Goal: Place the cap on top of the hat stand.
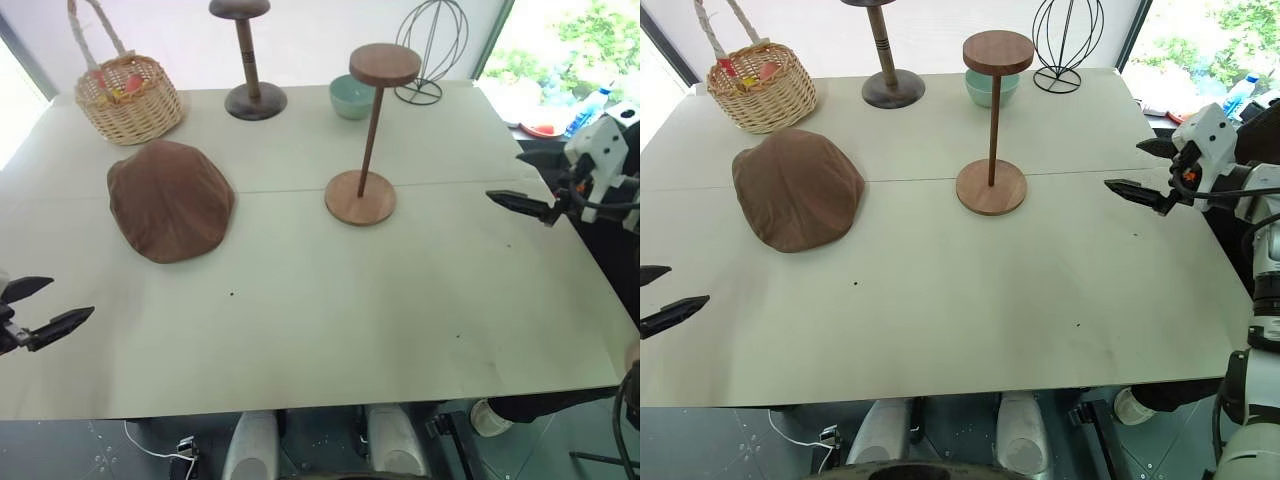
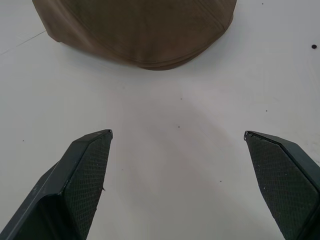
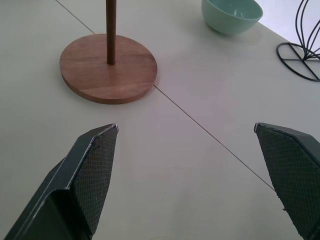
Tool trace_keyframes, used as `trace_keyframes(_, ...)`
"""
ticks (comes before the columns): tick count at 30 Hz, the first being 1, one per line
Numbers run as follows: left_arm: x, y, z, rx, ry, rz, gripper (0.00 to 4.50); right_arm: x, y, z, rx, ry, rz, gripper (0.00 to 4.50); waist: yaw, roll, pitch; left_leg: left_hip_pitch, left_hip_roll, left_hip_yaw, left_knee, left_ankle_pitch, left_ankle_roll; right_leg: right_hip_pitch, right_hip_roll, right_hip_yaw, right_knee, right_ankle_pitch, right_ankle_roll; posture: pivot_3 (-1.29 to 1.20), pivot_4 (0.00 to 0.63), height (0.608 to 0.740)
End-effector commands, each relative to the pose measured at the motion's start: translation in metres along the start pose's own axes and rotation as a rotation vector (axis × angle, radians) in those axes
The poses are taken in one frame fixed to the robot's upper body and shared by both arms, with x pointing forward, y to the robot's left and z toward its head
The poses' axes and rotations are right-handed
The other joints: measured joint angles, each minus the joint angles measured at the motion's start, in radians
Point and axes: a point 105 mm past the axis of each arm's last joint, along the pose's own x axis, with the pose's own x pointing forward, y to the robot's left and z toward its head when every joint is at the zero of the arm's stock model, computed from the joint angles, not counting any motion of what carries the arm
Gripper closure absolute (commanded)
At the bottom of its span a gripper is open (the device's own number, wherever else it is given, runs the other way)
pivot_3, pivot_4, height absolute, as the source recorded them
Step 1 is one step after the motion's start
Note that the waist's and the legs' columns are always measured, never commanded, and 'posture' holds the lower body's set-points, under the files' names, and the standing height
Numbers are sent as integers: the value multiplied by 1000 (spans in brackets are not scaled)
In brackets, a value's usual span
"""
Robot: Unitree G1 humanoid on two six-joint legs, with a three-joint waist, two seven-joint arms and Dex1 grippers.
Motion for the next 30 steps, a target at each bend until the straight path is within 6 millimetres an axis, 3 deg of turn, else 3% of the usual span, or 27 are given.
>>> trace_keyframes(1,-6,2,6,57,-4,6,66,-11,-9,21,-61,-42,-24,0,0,0,0,0,0,0,0,0,0,0,0,0,0,0,0,0,150,728)
trace_keyframes(15,-4,3,18,37,-64,20,66,-12,0,18,-41,-29,29,0,0,0,0,0,0,0,0,0,0,0,0,0,1,0,0,0,150,728)
trace_keyframes(20,9,-14,38,39,-135,-64,66,-9,7,19,-29,-32,68,0,3,0,0,0,0,0,1,0,0,0,0,0,1,0,0,0,150,728)
trace_keyframes(25,26,-37,52,143,-146,-152,66,-10,28,41,-58,-58,176,0,3,0,0,0,0,1,0,0,0,0,0,1,1,0,0,0,150,728)
trace_keyframes(30,45,-53,64,293,-139,-218,66,-15,69,75,-93,-115,309,0,5,0,0,1,1,1,1,0,0,0,1,1,2,0,0,0,150,728)
